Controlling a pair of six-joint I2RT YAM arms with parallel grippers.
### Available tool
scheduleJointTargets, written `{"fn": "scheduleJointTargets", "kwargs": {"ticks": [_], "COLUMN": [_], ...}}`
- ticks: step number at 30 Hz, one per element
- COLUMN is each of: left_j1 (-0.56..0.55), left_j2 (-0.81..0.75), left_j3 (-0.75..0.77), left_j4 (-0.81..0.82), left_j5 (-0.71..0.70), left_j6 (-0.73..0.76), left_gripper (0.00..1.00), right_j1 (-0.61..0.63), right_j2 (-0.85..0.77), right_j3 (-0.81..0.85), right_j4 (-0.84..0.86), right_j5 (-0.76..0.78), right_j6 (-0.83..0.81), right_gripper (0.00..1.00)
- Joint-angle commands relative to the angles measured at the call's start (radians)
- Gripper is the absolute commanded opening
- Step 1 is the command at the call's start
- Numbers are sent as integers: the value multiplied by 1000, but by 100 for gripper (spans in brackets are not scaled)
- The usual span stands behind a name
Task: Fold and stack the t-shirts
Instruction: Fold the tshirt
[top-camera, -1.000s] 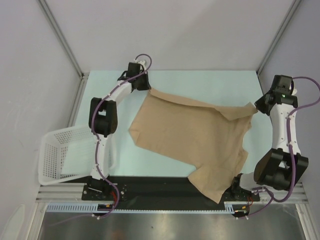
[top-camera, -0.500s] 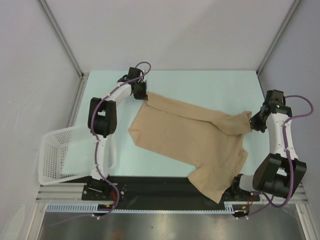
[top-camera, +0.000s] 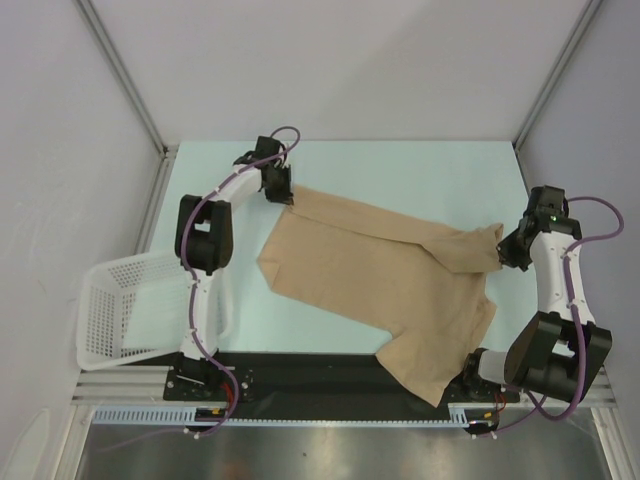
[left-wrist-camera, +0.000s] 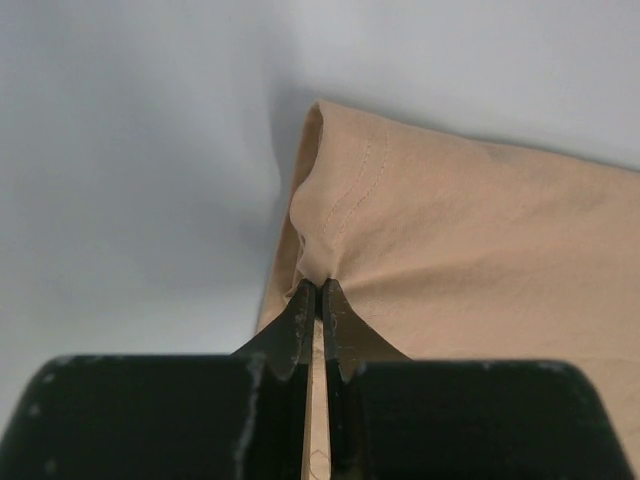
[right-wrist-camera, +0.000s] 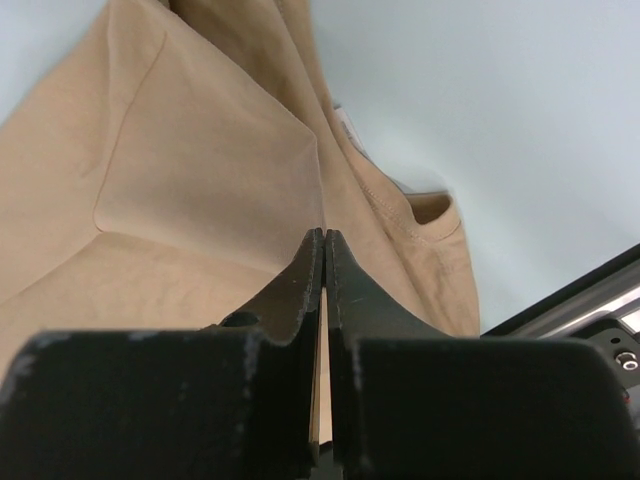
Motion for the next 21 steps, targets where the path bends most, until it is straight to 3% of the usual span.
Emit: {"fn": "scheduleJointTargets", "kwargs": {"ticks": [1, 21], "left_j1": [15, 18], "left_j2": [-38, -94], "left_j3": [35, -36], "left_j4": [-28, -33], "left_j5": [11, -25], "left_j6": [24, 24], "left_gripper": [5, 7], "right_j1": [-4, 2], "right_j2": [-25, -59], "right_j3": [-6, -22], "right_j4": [13, -34], "right_j5": [17, 55], "right_j6": [-13, -24], "right_gripper": [0, 0]}}
